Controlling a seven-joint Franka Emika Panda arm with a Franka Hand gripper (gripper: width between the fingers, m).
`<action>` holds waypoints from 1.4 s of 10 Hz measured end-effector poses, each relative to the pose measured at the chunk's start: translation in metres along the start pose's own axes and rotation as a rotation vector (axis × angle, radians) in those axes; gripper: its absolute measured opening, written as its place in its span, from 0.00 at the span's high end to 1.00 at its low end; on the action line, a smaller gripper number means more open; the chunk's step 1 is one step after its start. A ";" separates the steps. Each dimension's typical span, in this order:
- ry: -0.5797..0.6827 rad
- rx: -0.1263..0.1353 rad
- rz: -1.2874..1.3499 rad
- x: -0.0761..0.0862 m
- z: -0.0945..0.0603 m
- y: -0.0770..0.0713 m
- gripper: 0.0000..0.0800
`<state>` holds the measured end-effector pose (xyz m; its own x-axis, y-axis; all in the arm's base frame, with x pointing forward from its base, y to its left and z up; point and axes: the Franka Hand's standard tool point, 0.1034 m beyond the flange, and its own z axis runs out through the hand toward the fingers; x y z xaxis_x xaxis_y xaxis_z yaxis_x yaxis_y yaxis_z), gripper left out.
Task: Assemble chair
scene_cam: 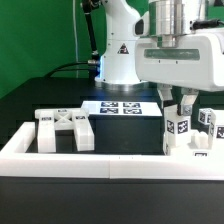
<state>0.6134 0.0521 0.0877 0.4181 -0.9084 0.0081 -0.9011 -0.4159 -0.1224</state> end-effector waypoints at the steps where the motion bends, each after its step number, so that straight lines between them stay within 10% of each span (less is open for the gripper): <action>1: -0.006 0.017 0.110 -0.001 0.000 -0.001 0.63; 7: -0.053 0.042 0.491 -0.008 0.002 -0.006 0.63; 11: -0.058 0.031 0.376 -0.010 0.002 -0.005 0.23; 14: -0.055 0.038 0.073 -0.010 0.001 -0.008 0.19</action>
Offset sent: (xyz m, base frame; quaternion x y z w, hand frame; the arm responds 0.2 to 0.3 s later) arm 0.0016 0.0097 -0.0026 0.0144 -0.0190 0.3077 0.9512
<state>0.6160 0.0647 0.0873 0.3583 -0.9319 -0.0562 -0.9249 -0.3460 -0.1578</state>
